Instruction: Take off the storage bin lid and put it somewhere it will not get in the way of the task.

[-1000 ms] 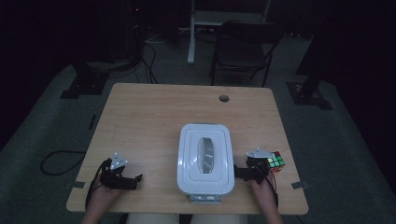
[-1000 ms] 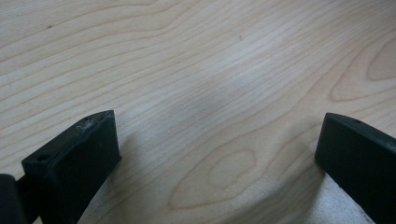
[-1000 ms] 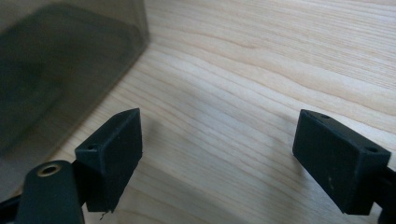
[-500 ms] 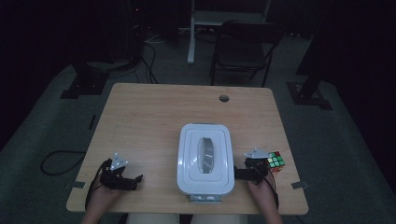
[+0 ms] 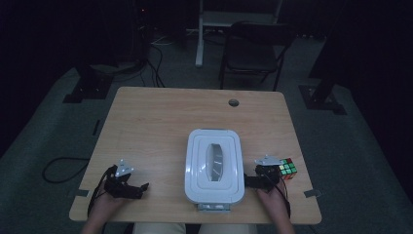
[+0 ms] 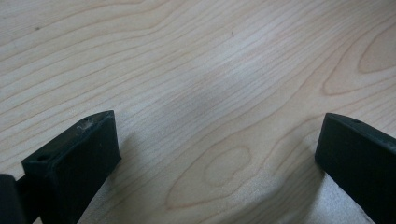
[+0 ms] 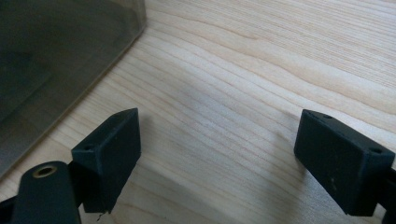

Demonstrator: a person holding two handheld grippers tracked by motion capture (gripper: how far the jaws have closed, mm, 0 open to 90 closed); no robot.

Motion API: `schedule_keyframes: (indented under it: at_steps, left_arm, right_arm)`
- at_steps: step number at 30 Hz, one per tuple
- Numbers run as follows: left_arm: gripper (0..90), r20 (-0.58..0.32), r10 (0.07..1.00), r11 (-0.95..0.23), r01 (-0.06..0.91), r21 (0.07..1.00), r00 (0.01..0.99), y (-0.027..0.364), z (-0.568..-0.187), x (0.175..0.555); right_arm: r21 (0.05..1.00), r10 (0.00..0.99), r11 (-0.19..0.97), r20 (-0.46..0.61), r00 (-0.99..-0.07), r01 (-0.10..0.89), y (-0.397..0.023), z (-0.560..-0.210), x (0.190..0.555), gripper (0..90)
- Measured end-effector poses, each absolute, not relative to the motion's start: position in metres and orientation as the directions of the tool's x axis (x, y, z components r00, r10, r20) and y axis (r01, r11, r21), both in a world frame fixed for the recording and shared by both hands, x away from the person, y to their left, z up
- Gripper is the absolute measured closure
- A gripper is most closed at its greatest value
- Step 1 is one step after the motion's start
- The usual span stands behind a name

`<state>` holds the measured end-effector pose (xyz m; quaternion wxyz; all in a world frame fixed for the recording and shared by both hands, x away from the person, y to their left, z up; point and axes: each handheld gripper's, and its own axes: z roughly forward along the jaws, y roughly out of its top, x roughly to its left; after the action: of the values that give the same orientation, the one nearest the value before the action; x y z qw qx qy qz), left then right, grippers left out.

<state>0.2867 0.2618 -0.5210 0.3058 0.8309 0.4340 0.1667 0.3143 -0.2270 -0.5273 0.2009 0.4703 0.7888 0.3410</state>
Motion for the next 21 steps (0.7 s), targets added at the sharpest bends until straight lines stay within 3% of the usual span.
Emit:
schedule_keyframes:
  at_steps: [21]
  left_arm:
    - [0.6, -0.047, 0.734, -0.438, 0.525, 0.730, 0.678, 0.235, -0.445, 0.289]
  right_arm:
    - [0.725, 0.877, 0.328, 0.004, -0.480, 0.606, -0.227, -0.527, 0.315, 13.6]
